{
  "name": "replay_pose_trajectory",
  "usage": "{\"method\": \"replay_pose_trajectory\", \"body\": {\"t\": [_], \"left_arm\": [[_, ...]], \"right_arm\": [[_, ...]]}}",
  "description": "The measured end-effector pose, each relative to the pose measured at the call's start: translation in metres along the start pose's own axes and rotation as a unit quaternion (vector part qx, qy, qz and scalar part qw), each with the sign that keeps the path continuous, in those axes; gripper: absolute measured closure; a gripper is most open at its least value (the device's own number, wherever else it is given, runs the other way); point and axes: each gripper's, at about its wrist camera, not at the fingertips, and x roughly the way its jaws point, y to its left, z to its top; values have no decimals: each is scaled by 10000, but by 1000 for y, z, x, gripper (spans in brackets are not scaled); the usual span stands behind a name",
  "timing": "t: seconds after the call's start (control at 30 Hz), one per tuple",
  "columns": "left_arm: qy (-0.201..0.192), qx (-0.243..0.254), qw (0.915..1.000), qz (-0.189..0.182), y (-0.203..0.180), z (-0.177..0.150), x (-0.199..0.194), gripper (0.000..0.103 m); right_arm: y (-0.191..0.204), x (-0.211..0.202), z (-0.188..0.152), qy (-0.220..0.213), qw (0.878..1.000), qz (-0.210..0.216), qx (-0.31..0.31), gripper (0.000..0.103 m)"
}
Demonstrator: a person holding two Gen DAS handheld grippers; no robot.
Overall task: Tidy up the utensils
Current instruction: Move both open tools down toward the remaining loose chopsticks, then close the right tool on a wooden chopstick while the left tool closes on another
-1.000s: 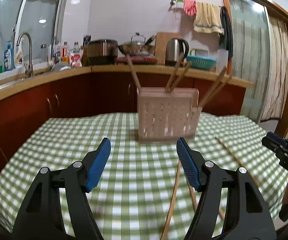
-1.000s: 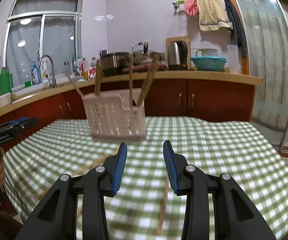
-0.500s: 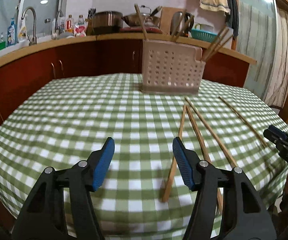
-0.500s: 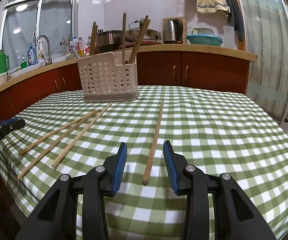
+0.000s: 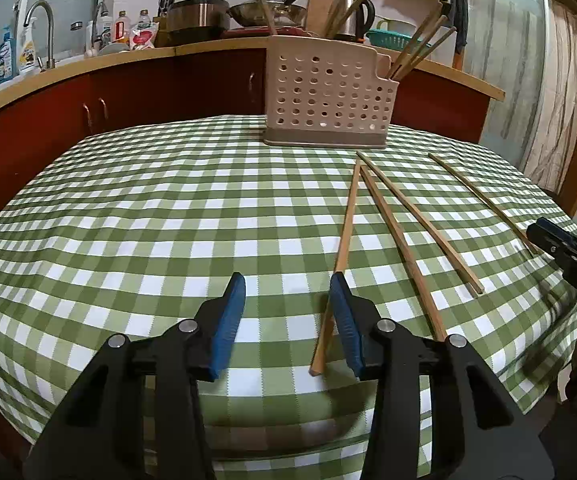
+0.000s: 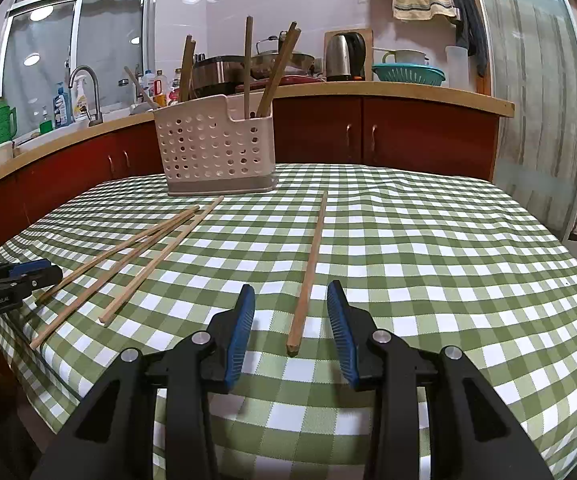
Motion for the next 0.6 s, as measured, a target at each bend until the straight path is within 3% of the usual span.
{"method": "replay_pose_trajectory", "body": {"t": [0.3, 0.6], "left_arm": [[35, 19, 9998, -178, -4, -4, -1, 63], [8, 233, 9996, -140, -10, -10, -4, 83]], "right_arm": [[-2, 0, -1, 14, 10000, 0, 10, 65], [-5, -1, -2, 19, 10000, -1, 21, 65]]}}
